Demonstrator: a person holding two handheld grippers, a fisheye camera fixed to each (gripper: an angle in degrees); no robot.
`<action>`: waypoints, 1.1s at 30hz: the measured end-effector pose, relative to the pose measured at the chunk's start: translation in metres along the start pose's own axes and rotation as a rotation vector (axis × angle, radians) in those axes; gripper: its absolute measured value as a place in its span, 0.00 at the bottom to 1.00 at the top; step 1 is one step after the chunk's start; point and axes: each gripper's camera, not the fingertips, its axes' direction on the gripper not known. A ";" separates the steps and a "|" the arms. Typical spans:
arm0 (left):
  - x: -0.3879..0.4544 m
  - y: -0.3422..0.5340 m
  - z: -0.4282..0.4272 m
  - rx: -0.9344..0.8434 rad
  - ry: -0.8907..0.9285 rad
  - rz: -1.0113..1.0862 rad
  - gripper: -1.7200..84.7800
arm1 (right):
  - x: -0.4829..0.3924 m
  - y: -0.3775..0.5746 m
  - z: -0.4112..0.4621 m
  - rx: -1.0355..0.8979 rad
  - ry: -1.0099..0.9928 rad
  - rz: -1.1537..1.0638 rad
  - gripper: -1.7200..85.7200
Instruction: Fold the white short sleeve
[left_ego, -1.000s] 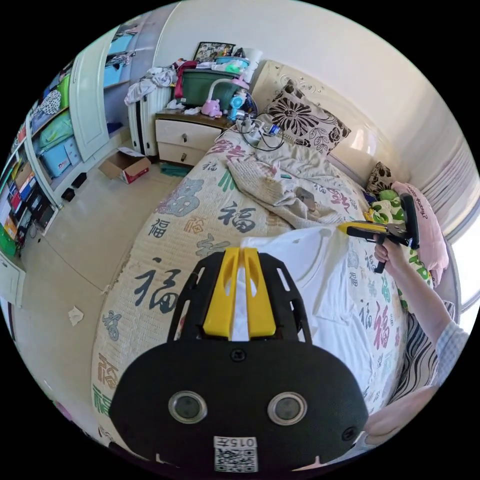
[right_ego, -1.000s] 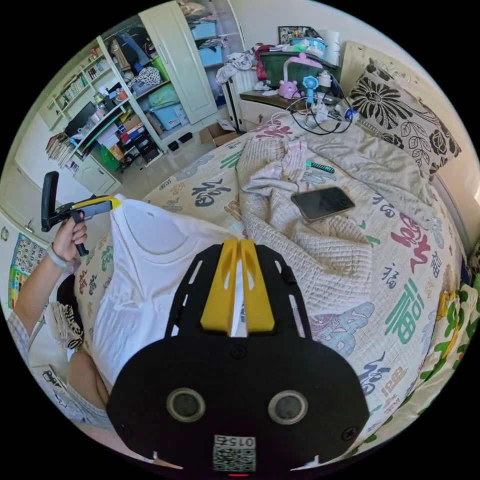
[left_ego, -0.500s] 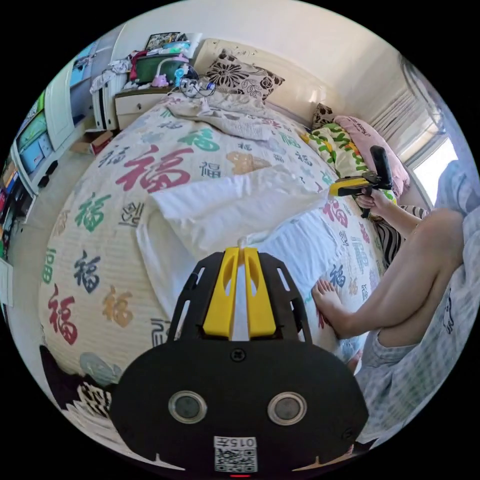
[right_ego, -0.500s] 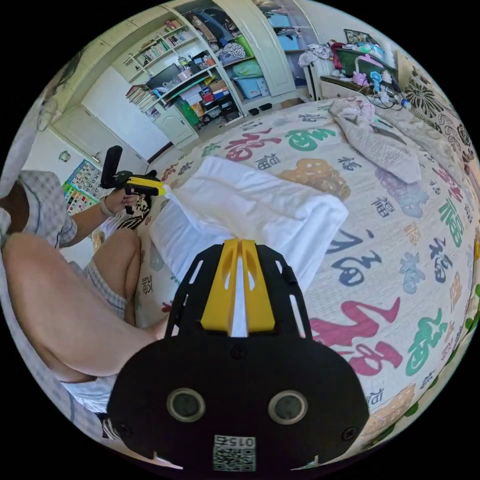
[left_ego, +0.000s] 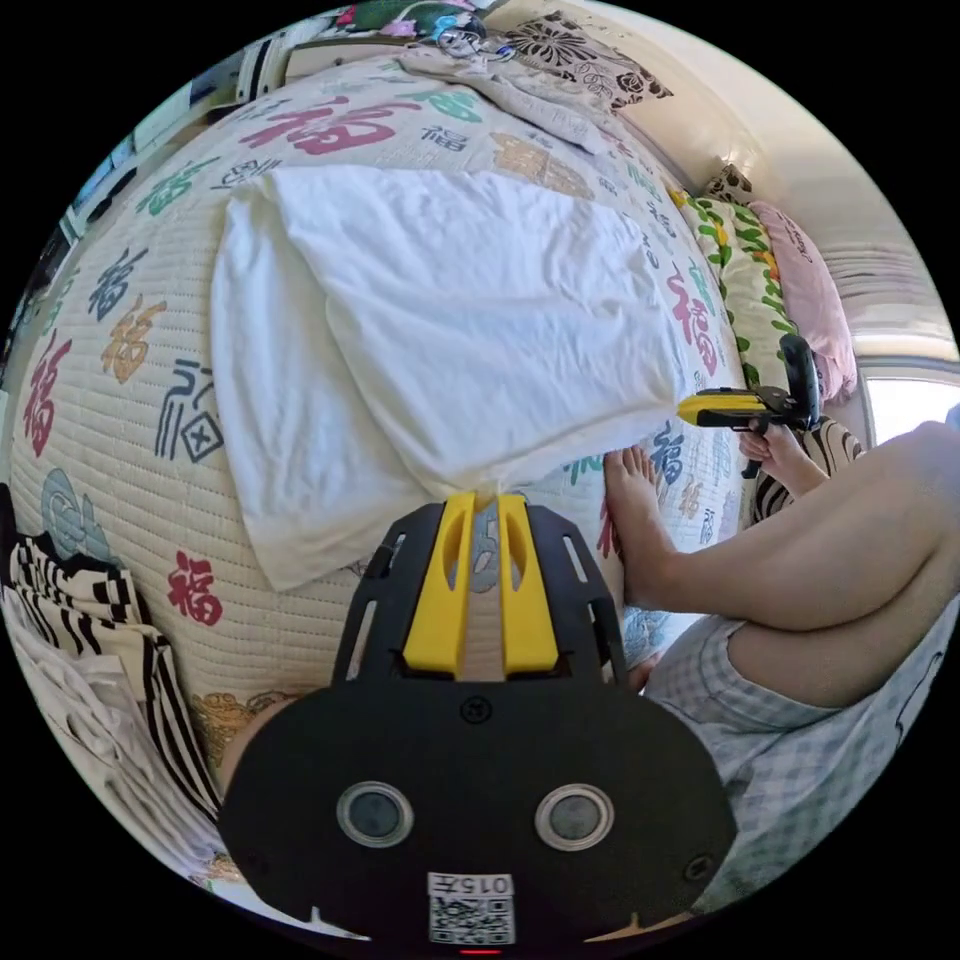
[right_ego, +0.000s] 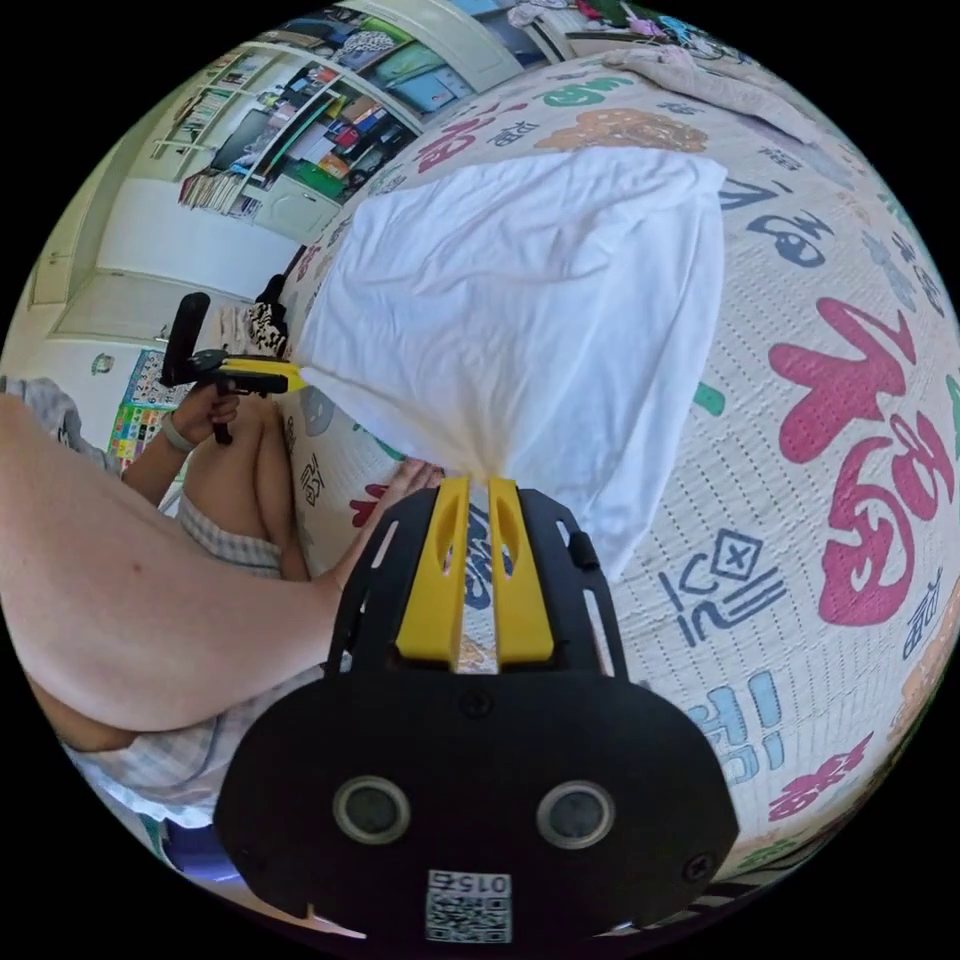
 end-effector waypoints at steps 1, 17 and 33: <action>-0.003 0.003 -0.001 -0.007 0.012 -0.007 0.07 | 0.003 0.003 -0.001 0.005 -0.006 0.006 0.08; -0.150 -0.055 -0.061 0.410 0.081 -0.328 0.09 | 0.129 -0.082 -0.007 0.363 -0.117 0.305 0.09; -0.216 0.017 -0.060 0.598 0.342 -0.517 0.02 | 0.162 -0.100 0.019 0.375 -0.276 0.415 0.03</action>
